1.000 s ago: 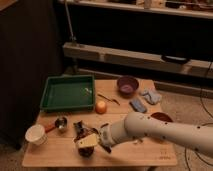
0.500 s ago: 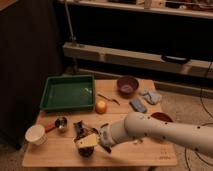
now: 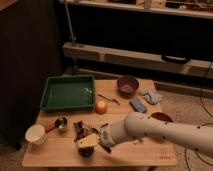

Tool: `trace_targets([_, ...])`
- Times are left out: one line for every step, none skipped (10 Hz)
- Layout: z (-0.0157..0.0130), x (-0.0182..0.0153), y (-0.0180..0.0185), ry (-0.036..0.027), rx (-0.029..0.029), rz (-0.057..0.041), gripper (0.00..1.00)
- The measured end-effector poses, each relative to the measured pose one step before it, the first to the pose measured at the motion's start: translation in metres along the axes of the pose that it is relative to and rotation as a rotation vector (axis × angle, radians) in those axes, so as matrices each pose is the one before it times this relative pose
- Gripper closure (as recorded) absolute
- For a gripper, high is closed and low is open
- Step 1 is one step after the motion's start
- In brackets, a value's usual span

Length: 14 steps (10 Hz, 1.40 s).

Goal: Place towel in table surface

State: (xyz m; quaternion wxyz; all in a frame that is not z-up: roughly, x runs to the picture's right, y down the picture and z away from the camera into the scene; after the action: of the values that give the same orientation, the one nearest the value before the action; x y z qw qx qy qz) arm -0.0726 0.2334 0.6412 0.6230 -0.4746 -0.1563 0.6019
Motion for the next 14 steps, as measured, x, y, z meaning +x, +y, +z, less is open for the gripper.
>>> trace_targets([-0.00002, -0.00001, -0.00001, -0.00003, 0.00001, 0.00002, 0.20])
trace_targets([0.00001, 0.00001, 0.00000, 0.00002, 0.00000, 0.00001, 0.20])
trace_targets([-0.00001, 0.00001, -0.00002, -0.00003, 0.00001, 0.00000, 0.20])
trace_targets([0.00001, 0.00001, 0.00001, 0.00003, 0.00000, 0.00001, 0.20])
trace_targets([-0.00010, -0.00002, 0.00006, 0.00004, 0.00051, -0.00040, 0.20])
trace_targets([-0.00107, -0.00043, 0.00090, -0.00034, 0.00534, -0.00282, 0.20])
trace_targets([-0.00361, -0.00151, 0.00098, -0.00902, 0.02322, -0.01486, 0.20])
trace_targets([-0.01002, -0.00622, 0.00372, -0.02502, 0.05752, -0.02748, 0.20])
trace_targets([-0.01137, -0.00720, 0.00742, -0.01904, 0.05579, -0.03032, 0.20])
trace_targets([-0.01175, -0.00710, 0.00676, -0.01444, 0.04579, -0.02410, 0.20])
trace_targets([-0.02375, -0.01443, 0.01053, -0.02460, 0.07209, -0.03591, 0.20])
trace_targets([-0.01544, -0.00932, 0.00430, -0.01200, 0.04423, -0.02153, 0.20])
trace_targets([-0.02225, -0.01428, 0.00503, -0.01600, 0.06164, -0.01853, 0.20])
trace_targets([-0.01917, -0.01126, 0.00359, -0.01491, 0.05196, -0.01129, 0.20])
